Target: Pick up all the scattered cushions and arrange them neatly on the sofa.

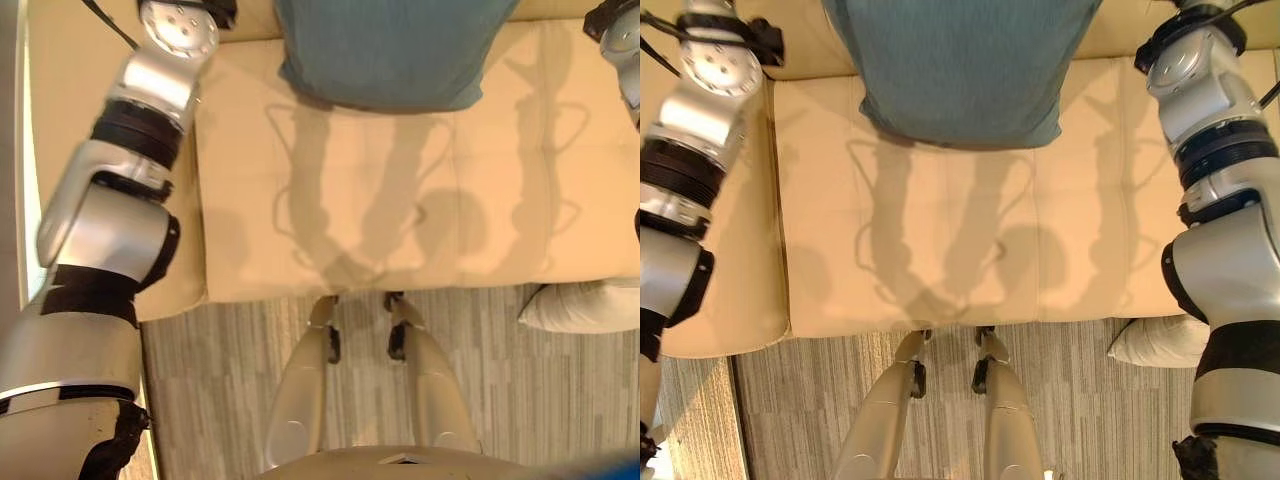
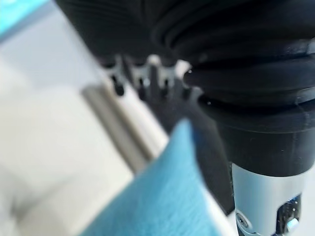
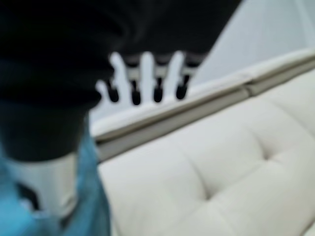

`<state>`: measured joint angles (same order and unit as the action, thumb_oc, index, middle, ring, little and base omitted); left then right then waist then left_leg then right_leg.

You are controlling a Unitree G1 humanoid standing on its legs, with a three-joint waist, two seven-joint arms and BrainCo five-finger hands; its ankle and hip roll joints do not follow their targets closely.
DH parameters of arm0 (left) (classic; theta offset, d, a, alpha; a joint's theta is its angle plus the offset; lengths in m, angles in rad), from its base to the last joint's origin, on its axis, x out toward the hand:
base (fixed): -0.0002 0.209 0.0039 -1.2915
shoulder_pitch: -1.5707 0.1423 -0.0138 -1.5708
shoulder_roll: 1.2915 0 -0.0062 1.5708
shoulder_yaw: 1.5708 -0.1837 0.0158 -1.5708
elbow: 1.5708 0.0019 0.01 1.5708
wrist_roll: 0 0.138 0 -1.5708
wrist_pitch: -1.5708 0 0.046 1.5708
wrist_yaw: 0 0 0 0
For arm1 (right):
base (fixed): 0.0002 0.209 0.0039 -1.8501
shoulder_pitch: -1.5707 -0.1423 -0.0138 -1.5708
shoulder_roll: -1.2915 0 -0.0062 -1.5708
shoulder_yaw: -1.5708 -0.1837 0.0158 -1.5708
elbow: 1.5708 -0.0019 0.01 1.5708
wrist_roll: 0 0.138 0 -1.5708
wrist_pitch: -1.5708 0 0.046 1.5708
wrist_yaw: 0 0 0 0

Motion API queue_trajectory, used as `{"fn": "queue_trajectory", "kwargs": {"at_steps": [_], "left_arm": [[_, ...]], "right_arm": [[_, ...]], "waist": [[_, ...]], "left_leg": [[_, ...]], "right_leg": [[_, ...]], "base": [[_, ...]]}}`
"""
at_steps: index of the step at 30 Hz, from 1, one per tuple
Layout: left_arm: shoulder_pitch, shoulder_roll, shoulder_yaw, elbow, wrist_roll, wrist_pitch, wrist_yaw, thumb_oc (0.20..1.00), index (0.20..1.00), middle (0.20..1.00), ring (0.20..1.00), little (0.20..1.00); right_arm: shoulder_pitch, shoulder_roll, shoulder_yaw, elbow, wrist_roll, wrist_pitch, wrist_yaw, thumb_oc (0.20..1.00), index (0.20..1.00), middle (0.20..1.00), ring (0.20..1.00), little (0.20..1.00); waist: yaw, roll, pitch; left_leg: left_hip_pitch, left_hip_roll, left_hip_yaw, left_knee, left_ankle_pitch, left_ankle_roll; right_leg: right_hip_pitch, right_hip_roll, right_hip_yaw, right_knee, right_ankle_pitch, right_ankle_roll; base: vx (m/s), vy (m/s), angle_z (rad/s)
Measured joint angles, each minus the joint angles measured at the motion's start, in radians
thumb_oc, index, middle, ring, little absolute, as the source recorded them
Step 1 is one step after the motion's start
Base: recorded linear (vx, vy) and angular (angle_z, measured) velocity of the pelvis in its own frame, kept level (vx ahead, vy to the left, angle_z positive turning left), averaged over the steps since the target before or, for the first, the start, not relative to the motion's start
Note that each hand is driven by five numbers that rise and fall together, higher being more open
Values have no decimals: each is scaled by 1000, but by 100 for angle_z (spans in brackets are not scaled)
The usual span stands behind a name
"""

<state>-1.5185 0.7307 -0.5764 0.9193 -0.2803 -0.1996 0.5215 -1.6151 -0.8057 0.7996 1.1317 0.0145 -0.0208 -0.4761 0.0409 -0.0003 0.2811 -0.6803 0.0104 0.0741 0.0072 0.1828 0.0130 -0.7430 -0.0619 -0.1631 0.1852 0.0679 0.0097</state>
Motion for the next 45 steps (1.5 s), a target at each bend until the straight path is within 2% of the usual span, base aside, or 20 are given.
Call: {"fn": "queue_trajectory", "kwargs": {"at_steps": [4,6,10,14,15,16,17,18,19,23,24,28,29,31,34,35,36,37,40,45], "left_arm": [[0,68,-54,-15,32,0,-22,1000,1000,1000,1000,1000],[8,85,-54,-45,38,-2,-24,1000,1000,1000,1000,1000],[82,129,16,-117,37,-2,-26,1000,1000,1000,1000,1000],[345,191,154,-334,35,-22,-54,1000,1000,1000,1000,1000],[345,191,154,-334,35,-22,-54,1000,1000,1000,1000,1000],[439,180,221,-401,34,-36,-59,1000,1000,1000,1000,1000],[708,148,379,-557,32,-62,-89,1000,1000,1000,1000,1000],[772,140,398,-567,31,-66,-94,1000,1000,1000,1000,1000],[952,119,506,-675,37,-67,-136,1000,1000,1000,1000,1000],[1282,5,586,-682,38,-57,-210,1000,1000,1000,1000,1000],[1365,-65,623,-678,39,-56,-243,1000,1000,1000,1000,1000],[1572,-172,611,-589,42,-20,-309,1000,1000,1000,1000,1000],[1615,-202,627,-554,66,-19,-328,1000,1000,1000,1000,1000],[1645,-253,628,-455,77,-11,-344,1000,1000,1000,1000,1000],[1678,-331,553,-209,109,38,-404,1000,1000,1000,1000,1000],[1688,-337,524,-208,116,47,-418,1000,1000,1000,1000,1000],[1668,-352,497,-104,166,25,-430,1000,1000,1000,1000,1000],[1652,-366,489,-39,188,41,-433,1000,1000,1000,1000,1000],[1664,-442,458,38,204,66,-439,1000,1000,1000,1000,1000],[1635,-469,431,129,232,84,-436,1000,1000,1000,1000,1000]], "right_arm": [[1,-31,0,1,-1,4,1,1000,1000,1000,1000,1000],[7,-91,-5,-14,-16,7,0,1000,1000,1000,1000,1000],[41,-162,-81,-85,-18,16,-10,1000,1000,1000,1000,1000],[302,-225,-259,-317,-15,-3,-9,1000,1000,1000,1000,1000],[302,-225,-259,-317,-15,-3,-9,1000,1000,1000,1000,1000],[402,-223,-330,-376,-12,-14,-10,1000,1000,1000,1000,1000],[686,-211,-505,-495,-4,-37,6,1000,1000,1000,1000,1000],[750,-210,-530,-497,1,-40,12,1000,1000,1000,1000,1000],[937,-152,-715,-615,2,-61,44,1000,1000,1000,1000,1000],[1235,-88,-780,-627,0,-78,123,1000,1000,1000,1000,1000],[1319,-34,-827,-653,-3,-86,156,1000,1000,1000,1000,1000],[1519,61,-829,-664,-39,-88,248,1000,1000,1000,1000,1000],[1564,114,-859,-656,-53,-92,264,1000,1000,1000,1000,1000],[1596,170,-849,-604,-65,-95,289,1000,1000,1000,1000,1000],[1641,220,-711,-488,-121,-94,353,1000,1000,1000,1000,1000],[1653,223,-697,-488,-127,-96,368,1000,1000,1000,1000,1000],[1649,249,-687,-443,-139,-106,372,1000,1000,1000,1000,1000],[1649,271,-677,-425,-141,-102,378,1000,1000,1000,1000,1000],[1699,336,-600,-354,-168,-112,406,1000,1000,1000,1000,1000],[1723,383,-571,-266,-169,-101,422,1000,1000,1000,1000,1000]], "waist": [[-5,0,0],[-3,0,0],[-17,0,0],[-26,-6,4],[-26,-6,4],[-26,-7,4],[-27,-9,2],[-31,-9,2],[-34,-11,1],[-37,-21,-38],[-41,-26,-49],[-50,-32,-94],[-52,-32,-105],[-53,-27,-118],[-60,-15,-184],[-58,-14,-191],[-63,-11,-193],[-65,-12,-198],[-85,-15,-243],[-105,-11,-242]], "left_leg": [[1,-4,3,0,2,2],[1,-8,2,0,3,4],[6,-14,8,-1,3,5],[70,-13,20,-16,3,4],[70,-13,20,-16,3,4],[103,-13,23,-33,3,4],[186,-14,22,-61,-3,0],[205,-13,22,-65,-6,-2],[249,-12,21,-78,-18,-2],[334,-11,21,-78,-44,-8],[366,-10,20,-82,-49,-10],[436,-7,14,-93,-62,-14],[457,-6,16,-96,-62,-14],[503,-4,19,-97,-70,-16],[575,3,40,-96,-109,-21],[575,6,47,-94,-111,-23],[594,13,55,-97,-107,-25],[612,17,60,-98,-109,-25],[641,29,59,-98,-116,-28],[647,49,54,-92,-109,-36]], "right_leg": [[-2,-3,6,4,0,0],[-2,-7,6,5,0,0],[-1,-12,12,7,0,0],[51,-11,22,6,-7,10],[51,-11,22,6,-7,10],[75,-11,25,6,-14,10],[145,-10,26,6,-38,17],[161,-10,26,8,-48,21],[196,-9,24,14,-63,19],[274,-10,24,30,-98,16],[304,-10,20,33,-108,18],[376,-8,9,21,-132,17],[398,-6,8,14,-132,16],[451,-3,9,-4,-132,17],[524,9,31,-34,-137,19],[525,12,38,-34,-137,19],[548,18,38,-51,-132,19],[567,22,40,-57,-128,18],[601,35,38,-65,-132,11],[625,57,37,-72,-124,-2]], "base": [[1,9,-1],[0,0,0],[0,0,0],[62,-3,-6],[53,-16,-5],[100,-34,-4],[101,-28,-4],[132,-34,-1],[86,-28,2],[68,-44,1],[31,-47,7],[15,-37,6],[-11,-58,-3],[-30,-52,-6],[-49,-56,-22],[-52,-92,-27],[-61,-93,-19],[-71,-87,-15],[-79,-93,-3],[-128,-81,1]]}}
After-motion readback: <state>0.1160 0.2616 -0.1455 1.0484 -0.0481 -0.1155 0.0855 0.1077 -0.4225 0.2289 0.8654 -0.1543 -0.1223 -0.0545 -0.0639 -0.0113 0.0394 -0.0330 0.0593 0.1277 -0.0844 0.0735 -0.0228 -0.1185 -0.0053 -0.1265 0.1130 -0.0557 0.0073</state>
